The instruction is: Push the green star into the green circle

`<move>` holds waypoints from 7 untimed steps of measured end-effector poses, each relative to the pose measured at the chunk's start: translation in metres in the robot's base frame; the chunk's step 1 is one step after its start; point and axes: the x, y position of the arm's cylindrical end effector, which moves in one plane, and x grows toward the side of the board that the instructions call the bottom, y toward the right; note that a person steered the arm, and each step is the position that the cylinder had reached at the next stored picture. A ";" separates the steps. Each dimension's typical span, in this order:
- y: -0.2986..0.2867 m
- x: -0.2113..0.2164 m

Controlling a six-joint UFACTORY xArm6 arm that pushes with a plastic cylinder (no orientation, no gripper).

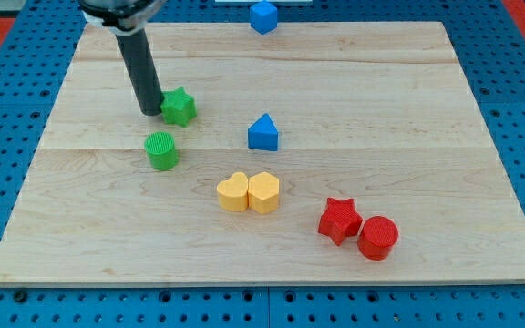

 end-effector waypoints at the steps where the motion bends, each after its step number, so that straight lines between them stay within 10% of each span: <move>1: -0.021 -0.012; 7: 0.007 -0.040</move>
